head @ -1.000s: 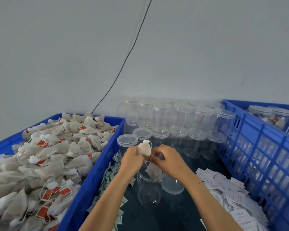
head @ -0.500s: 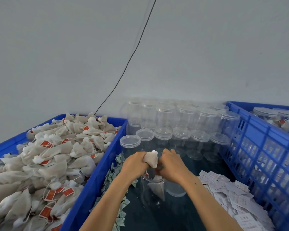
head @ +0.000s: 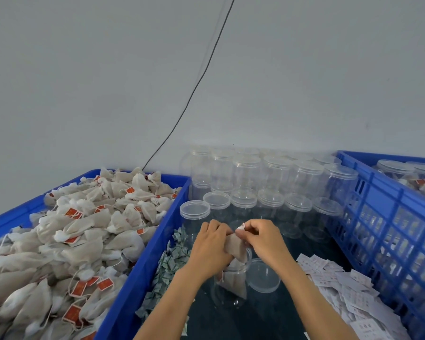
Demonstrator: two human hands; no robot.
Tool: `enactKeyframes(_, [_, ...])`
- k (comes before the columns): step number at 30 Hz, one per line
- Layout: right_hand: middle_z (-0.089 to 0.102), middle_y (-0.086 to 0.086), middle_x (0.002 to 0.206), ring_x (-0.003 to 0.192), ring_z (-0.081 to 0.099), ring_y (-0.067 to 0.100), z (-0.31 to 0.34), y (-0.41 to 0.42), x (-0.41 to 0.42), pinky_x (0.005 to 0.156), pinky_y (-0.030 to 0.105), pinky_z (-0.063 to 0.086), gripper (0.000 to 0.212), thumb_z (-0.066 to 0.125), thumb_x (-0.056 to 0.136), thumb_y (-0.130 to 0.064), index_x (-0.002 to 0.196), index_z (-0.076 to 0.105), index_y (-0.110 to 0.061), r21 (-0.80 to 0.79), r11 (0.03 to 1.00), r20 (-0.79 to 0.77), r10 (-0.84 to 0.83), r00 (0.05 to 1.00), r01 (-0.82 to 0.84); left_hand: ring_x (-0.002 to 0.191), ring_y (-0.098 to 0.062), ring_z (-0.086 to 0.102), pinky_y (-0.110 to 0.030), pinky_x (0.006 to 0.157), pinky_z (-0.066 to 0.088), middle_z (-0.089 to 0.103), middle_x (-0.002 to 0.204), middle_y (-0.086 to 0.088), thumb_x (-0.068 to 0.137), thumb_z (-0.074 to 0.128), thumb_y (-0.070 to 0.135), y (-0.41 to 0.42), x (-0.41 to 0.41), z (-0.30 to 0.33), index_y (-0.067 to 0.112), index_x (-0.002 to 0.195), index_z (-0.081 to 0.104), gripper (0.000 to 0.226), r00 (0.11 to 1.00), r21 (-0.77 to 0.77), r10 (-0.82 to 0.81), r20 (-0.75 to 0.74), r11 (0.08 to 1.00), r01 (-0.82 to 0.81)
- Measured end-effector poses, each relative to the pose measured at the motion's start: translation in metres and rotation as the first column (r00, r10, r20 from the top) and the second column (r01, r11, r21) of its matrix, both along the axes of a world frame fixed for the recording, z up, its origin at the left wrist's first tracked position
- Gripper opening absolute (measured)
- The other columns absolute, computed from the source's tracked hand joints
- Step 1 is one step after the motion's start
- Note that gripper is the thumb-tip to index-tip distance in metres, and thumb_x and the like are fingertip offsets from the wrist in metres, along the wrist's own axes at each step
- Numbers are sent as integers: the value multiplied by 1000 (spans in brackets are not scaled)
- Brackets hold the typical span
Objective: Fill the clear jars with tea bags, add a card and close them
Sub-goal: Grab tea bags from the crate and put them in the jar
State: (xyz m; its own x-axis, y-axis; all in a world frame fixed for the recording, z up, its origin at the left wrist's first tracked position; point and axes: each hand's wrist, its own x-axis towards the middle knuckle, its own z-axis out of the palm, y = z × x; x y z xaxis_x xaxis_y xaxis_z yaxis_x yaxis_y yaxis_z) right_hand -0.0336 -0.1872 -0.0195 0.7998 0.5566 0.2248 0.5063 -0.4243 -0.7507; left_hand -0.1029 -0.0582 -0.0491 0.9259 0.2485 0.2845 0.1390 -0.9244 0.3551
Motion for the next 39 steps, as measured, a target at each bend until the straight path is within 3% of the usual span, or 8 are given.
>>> enactKeyframes(4, [66, 1, 72, 67, 59, 14, -9, 0, 1, 65, 29, 47, 16, 71, 86, -22, 76, 67, -9, -81, 996, 111, 38, 993, -29, 115, -17, 46, -27, 96, 40, 53, 122, 1, 80, 70, 17, 28, -18, 24, 19, 118, 54, 42, 998, -284, -24, -63, 959, 5])
enactKeyframes(7, [65, -7, 68, 64, 59, 5, -16, -2, -2, 63, 21, 46, 14, 72, 84, -18, 72, 67, -20, -149, 985, 117, 101, 988, -83, 114, -22, 55, -37, 97, 45, 60, 123, -3, 84, 62, 11, 59, -36, 50, 14, 117, 57, 33, 975, -317, 222, 24, 926, -204])
enactKeyframes(10, [66, -14, 67, 67, 60, -2, -18, -3, -2, 67, 13, 42, 15, 76, 80, -22, 72, 66, -30, -245, 962, 186, 167, 968, -119, 108, -23, 58, -33, 85, 46, 61, 119, -3, 89, 53, 13, 97, -56, 70, 15, 120, 55, 31, 847, -200, 527, 73, 839, -505])
enactKeyframes(14, [60, -27, 72, 73, 58, -7, -14, -6, -5, 83, 21, 47, 14, 72, 84, -30, 79, 62, -39, -314, 944, 323, 211, 922, -106, 128, -32, 45, -43, 104, 41, 47, 140, -13, 92, 57, 32, 152, -95, 79, 15, 140, 39, 54, 659, 138, 742, -123, 670, -729])
enactKeyframes(22, [64, -23, 70, 74, 60, 0, -8, -3, -25, 66, 24, 45, 17, 66, 88, -15, 80, 68, -29, 40, 993, 418, 88, 904, -115, 141, -42, 24, -55, 109, 30, 18, 155, -19, 84, 51, 71, 180, -106, 41, 29, 143, 37, 74, 642, 423, 680, -354, 729, -538])
enactKeyframes(26, [63, -22, 66, 75, 61, 2, -7, -5, -34, 62, 20, 44, 19, 66, 88, -16, 80, 67, -33, 61, 987, 447, 106, 888, -148, 120, -32, 52, -40, 92, 49, 23, 151, -19, 90, 48, 63, 175, -103, 27, 25, 139, 39, 63, 726, 535, 636, -262, 722, -440])
enactKeyframes(33, [67, -19, 70, 70, 64, 5, -5, 7, -46, 68, 30, 53, 17, 64, 91, -18, 83, 68, -32, 59, 974, 373, 182, 910, -219, 99, -21, 61, -34, 88, 50, 61, 117, -5, 97, 50, 43, 192, -118, 30, 16, 118, 63, 36, 904, 61, 427, 33, 901, -429])
enactKeyframes(39, [68, -21, 75, 72, 65, 1, 5, 28, -49, 71, 23, 54, 15, 63, 91, -16, 85, 68, -29, 103, 956, 249, 244, 937, -276, 48, -15, 35, -31, 54, 30, 37, 51, 3, 97, 54, 34, 213, -128, 60, 14, 58, 37, 47, 749, -335, 572, 335, 815, -473])
